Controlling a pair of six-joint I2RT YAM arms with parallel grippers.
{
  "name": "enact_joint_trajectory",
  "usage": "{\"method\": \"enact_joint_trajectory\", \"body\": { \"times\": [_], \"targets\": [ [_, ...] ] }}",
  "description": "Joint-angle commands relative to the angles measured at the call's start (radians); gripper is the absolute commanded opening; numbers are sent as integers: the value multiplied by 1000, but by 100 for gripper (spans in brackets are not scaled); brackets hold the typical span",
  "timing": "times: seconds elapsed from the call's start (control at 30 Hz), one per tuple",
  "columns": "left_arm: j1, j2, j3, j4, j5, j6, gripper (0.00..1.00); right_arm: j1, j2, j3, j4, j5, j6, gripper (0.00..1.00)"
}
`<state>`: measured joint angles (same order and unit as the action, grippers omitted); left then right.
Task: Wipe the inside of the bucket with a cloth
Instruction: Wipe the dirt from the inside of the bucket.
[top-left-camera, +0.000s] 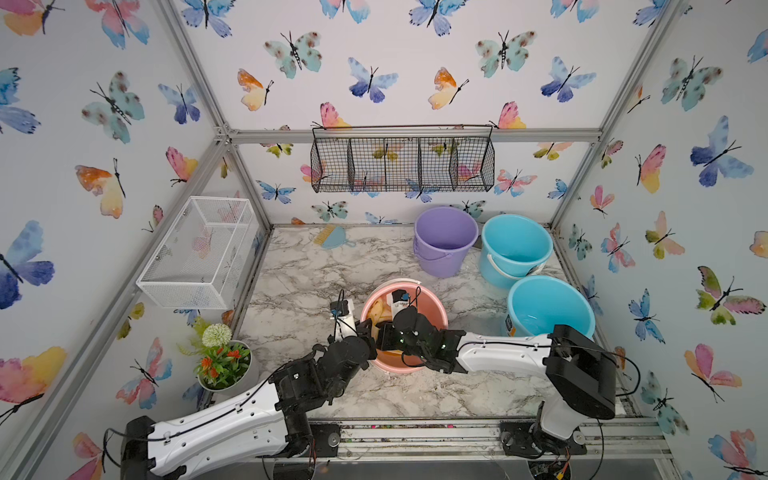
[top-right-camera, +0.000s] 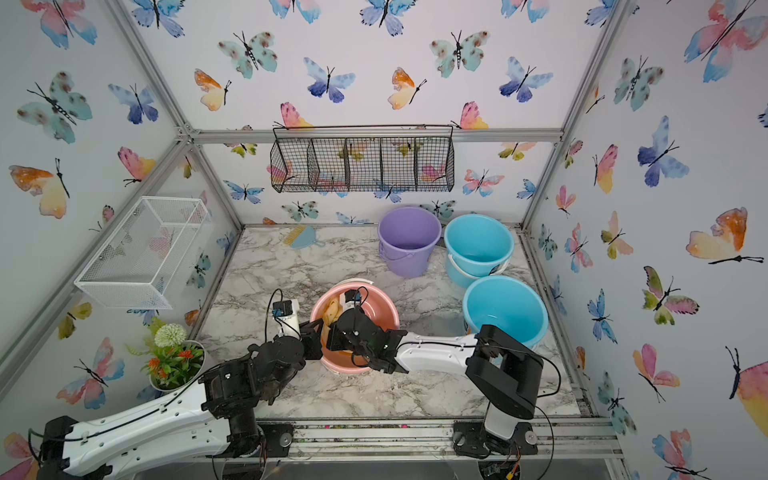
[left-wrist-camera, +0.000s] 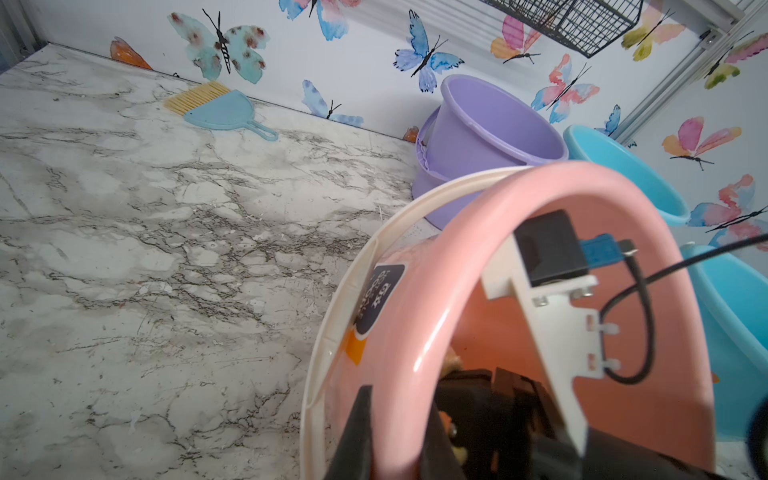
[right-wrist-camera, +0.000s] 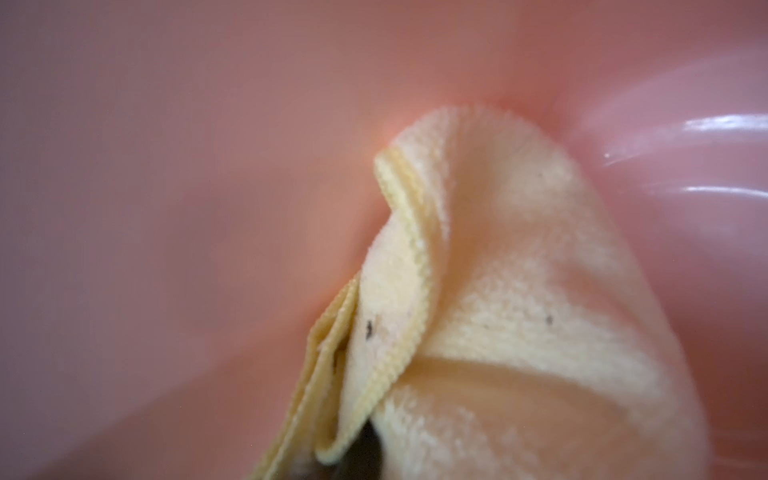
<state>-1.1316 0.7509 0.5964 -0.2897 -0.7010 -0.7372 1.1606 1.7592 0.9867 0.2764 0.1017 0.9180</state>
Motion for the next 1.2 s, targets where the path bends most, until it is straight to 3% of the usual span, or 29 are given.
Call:
{"method": "enact_joint_trajectory", "body": {
  "times": [0.0,0.23,0.4,0.77,0.93,1.07,1.17],
  "targets": [
    [-4,-5,48,93,64,-4,0,9,86,63,-54,-18,-62,2],
    [-5,-11,51,93,91,5,0,9,221,171,-198,2,-49,2],
    [-4,-7,51,86,96,6,0,10,210,185,-250,10,-63,2],
    [6,18,78,49,119,-9,0,10,-15,150,-390,-104,-197,2],
    [79,72,106,22,256,-11,0,10,-133,118,-477,-134,-312,2],
    [129,119,140,-24,373,-10,0,10,-211,152,-588,-76,-460,2],
    [146,144,157,-55,430,-8,0,10,-261,190,-656,49,-593,2]
  ]
}}
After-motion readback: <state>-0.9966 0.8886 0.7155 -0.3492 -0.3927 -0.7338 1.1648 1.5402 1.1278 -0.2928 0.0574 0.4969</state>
